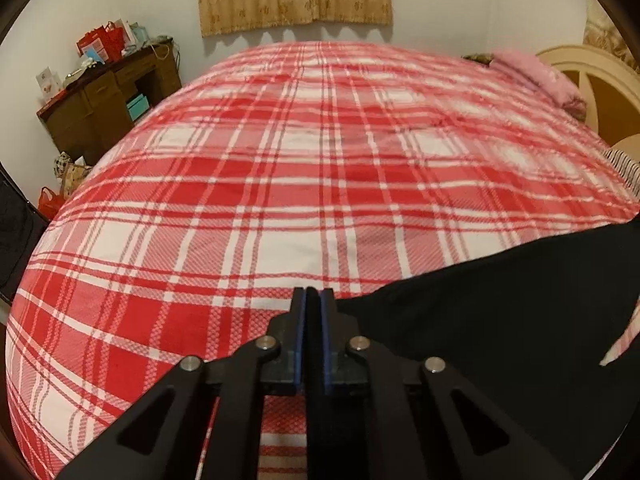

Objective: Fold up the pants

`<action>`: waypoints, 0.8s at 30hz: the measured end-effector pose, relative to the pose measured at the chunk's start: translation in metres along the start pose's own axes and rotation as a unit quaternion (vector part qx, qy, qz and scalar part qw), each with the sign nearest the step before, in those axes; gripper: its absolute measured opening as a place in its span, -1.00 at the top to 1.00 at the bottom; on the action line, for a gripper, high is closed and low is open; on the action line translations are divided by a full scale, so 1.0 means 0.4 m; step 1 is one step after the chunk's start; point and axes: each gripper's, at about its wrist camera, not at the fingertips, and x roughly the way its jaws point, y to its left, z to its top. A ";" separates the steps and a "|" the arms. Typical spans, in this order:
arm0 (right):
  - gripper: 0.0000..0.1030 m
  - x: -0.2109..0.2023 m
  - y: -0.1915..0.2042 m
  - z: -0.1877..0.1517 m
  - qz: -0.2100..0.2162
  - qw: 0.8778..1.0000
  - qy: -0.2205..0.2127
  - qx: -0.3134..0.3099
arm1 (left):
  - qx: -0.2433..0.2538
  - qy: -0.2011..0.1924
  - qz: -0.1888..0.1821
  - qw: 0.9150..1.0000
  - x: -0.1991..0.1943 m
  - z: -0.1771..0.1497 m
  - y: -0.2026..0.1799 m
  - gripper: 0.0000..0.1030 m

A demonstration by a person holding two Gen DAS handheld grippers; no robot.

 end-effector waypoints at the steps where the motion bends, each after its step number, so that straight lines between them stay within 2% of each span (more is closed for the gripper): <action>1: 0.79 -0.044 0.003 -0.004 0.006 1.000 -0.023 -0.004 | -0.006 -0.009 -0.006 1.000 -0.018 -0.002 0.008 0.86; 7: 0.80 -0.286 -0.017 -0.047 0.045 0.989 -0.141 -0.009 | -0.055 -0.059 -0.060 0.995 -0.113 -0.018 0.060 0.86; 12: 0.80 -0.458 -0.067 -0.176 0.069 0.976 -0.205 0.005 | -0.070 -0.097 -0.105 0.987 -0.201 -0.082 0.074 0.88; 15: 0.80 -0.494 -0.099 -0.255 0.072 0.975 -0.208 0.017 | -0.079 -0.114 -0.129 0.982 -0.247 -0.142 0.088 0.92; 19: 0.80 -0.498 -0.158 -0.371 0.063 0.979 -0.191 0.039 | -0.092 -0.142 -0.153 0.974 -0.295 -0.215 0.113 0.94; 21: 0.80 -0.496 -0.184 -0.417 0.064 0.979 -0.185 0.057 | -0.102 -0.138 -0.160 0.972 -0.296 -0.248 0.126 0.94; 24: 0.80 -0.495 -0.204 -0.482 0.074 0.979 -0.180 0.066 | -0.098 -0.117 -0.157 0.976 -0.280 -0.291 0.120 0.94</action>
